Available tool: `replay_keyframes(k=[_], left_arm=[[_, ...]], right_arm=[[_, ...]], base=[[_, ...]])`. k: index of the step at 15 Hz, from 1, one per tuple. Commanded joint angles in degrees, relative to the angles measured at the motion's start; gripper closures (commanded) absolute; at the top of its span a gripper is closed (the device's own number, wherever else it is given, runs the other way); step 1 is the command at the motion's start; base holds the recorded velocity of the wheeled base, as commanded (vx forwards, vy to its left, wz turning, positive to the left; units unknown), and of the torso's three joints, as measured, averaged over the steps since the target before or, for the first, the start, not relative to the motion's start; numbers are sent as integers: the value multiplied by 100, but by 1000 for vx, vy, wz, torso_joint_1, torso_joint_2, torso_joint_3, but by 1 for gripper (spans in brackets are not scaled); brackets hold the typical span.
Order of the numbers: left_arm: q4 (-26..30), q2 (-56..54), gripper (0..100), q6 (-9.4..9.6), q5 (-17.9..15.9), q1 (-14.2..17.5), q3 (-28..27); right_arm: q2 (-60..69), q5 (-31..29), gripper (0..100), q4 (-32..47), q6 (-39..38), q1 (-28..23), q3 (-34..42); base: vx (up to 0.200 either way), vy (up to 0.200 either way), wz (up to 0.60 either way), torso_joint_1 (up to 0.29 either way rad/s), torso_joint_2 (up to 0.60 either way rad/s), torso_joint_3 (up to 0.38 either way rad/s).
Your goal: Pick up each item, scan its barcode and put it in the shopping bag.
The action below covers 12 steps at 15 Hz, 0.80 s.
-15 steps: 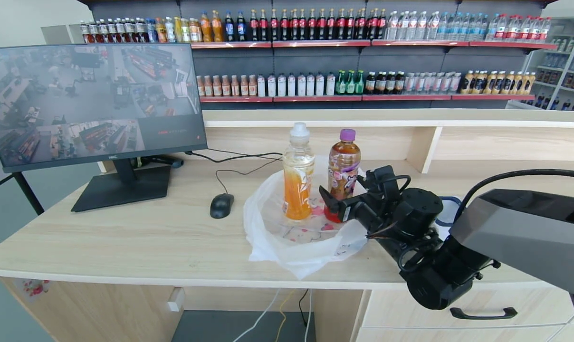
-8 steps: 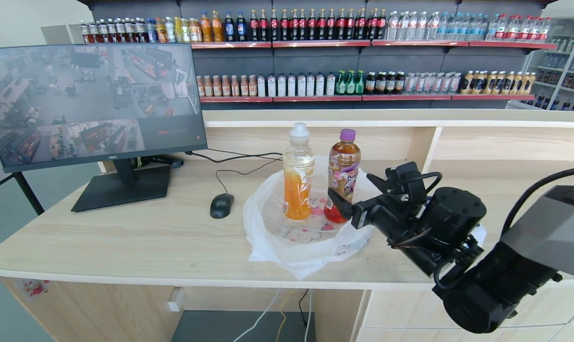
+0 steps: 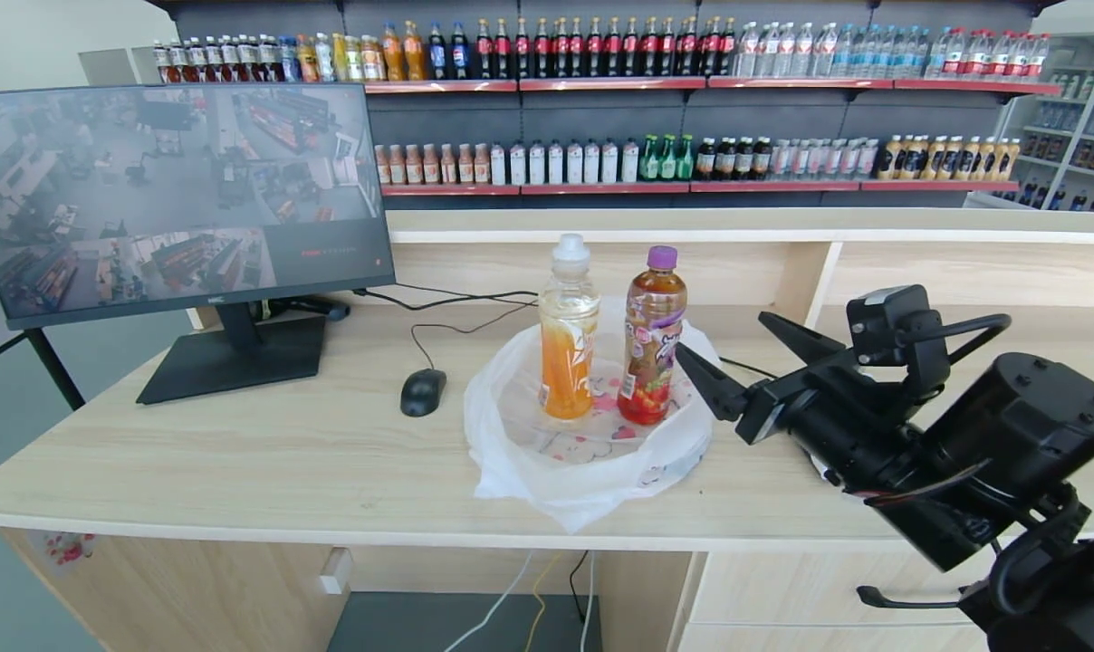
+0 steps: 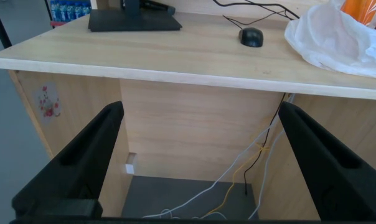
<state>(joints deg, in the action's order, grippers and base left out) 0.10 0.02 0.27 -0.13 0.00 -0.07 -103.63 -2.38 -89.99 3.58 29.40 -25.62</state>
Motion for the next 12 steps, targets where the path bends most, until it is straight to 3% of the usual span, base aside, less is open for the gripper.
replay_keyframes(k=[1,12], left_arm=[[-1,-2,0,0,-4,0,-1],[-1,-2,0,0,-4,0,-1]], right_arm=[[194,0,0,-1,2,22,75],[229,0,0,-1,-7,30,216]], base=[[0,0,0,0,0,0],[0,0,0,0,0,0]])
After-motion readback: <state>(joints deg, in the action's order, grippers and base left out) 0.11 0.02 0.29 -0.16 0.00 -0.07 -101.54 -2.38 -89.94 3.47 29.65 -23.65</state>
